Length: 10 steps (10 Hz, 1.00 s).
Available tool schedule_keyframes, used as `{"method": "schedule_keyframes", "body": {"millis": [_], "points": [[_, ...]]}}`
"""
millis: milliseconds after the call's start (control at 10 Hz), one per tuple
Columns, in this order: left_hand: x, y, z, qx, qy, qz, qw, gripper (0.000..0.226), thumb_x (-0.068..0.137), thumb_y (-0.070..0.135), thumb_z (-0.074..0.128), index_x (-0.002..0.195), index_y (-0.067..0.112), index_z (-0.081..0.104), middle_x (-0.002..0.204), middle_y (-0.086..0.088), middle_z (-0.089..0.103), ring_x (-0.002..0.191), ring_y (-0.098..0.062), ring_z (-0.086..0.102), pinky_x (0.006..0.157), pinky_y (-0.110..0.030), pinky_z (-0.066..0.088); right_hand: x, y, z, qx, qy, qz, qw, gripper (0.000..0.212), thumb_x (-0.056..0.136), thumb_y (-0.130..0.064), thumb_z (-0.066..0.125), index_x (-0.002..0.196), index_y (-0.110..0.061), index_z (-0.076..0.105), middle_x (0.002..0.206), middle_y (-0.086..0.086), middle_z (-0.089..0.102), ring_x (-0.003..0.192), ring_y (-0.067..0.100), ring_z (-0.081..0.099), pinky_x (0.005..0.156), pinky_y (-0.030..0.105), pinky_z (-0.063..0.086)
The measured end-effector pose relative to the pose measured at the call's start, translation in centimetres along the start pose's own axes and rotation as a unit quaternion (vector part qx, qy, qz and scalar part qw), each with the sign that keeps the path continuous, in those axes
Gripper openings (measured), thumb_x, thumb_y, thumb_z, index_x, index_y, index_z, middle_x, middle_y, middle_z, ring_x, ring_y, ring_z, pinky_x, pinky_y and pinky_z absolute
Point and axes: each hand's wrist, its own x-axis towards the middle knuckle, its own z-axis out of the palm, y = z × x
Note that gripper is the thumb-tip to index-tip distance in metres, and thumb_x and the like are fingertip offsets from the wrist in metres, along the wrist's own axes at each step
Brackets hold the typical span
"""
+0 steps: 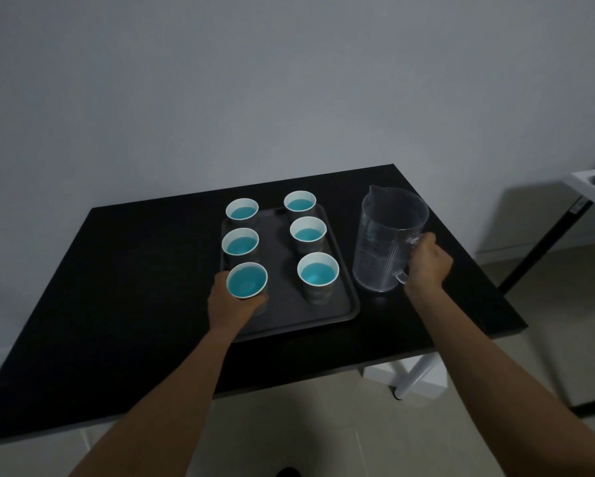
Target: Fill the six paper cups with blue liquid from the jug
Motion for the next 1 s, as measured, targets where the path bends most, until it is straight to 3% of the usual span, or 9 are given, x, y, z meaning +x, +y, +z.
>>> {"method": "schedule_keyframes", "body": {"millis": [500,600,700,800,900,1000], "points": [[0.4,-0.4,0.4,-0.005,0.004,0.002,1.000,0.075,0.056,0.025,0.091,0.117,0.021,0.048,0.115,-0.001,0.061,0.103,-0.020,0.059,0.083,-0.030,0.045,0.2,1.1,0.4,-0.031,0.019,-0.024,0.999,0.034,0.094,-0.017,0.045,0.061,-0.013,0.050,0.058,0.000,0.046,0.050,0.008,0.041,0.053,0.022,0.034],[0.3,-0.5,0.4,-0.003,0.006,0.010,1.000,0.075,0.055,0.025,0.091,0.116,0.020,0.048,0.115,-0.001,0.061,0.102,-0.019,0.059,0.083,-0.030,0.045,0.4,1.7,0.2,-0.073,0.024,-0.049,0.996,0.027,0.096,-0.025,0.044,0.075,-0.013,0.056,0.068,-0.001,0.051,0.063,0.011,0.048,0.064,0.025,0.041],[0.1,-0.8,0.3,-0.013,0.006,0.019,1.000,0.080,0.052,0.028,0.093,0.118,0.021,0.047,0.116,0.000,0.061,0.103,-0.019,0.060,0.085,-0.032,0.047,0.4,2.1,-0.1,-0.190,0.077,-0.120,0.971,0.030,0.096,-0.039,0.043,0.101,-0.012,0.057,0.101,0.005,0.057,0.099,0.021,0.051,0.090,0.037,0.042],[-0.1,-1.5,0.2,-0.017,0.000,0.026,1.000,0.087,0.048,0.034,0.095,0.118,0.022,0.045,0.114,0.005,0.060,0.101,-0.014,0.058,0.088,-0.033,0.049,-1.1,0.6,-0.6,-0.223,0.119,-0.230,0.940,0.037,0.096,-0.034,0.048,0.112,-0.001,0.054,0.116,0.018,0.053,0.109,0.030,0.044,0.085,0.026,0.030],[0.1,-3.5,-0.1,0.014,-0.006,0.034,0.999,0.092,0.037,0.053,0.093,0.113,0.025,0.050,0.116,0.006,0.061,0.105,-0.012,0.059,0.090,-0.035,0.052,-3.4,-2.9,-0.9,-0.128,0.083,-0.335,0.930,0.032,0.091,-0.032,0.053,0.108,-0.005,0.053,0.108,0.012,0.050,0.101,0.019,0.044,0.080,0.021,0.030],[0.8,-6.9,0.4,0.124,-0.006,0.069,0.990,0.104,0.034,0.082,0.075,0.118,0.024,0.054,0.118,0.003,0.062,0.112,-0.016,0.059,0.090,-0.041,0.053,-6.5,-8.1,-1.3,0.016,0.031,-0.411,0.911,0.010,0.086,-0.028,0.052,0.093,-0.023,0.045,0.094,-0.003,0.048,0.085,-0.003,0.048,0.077,0.014,0.037]]}}
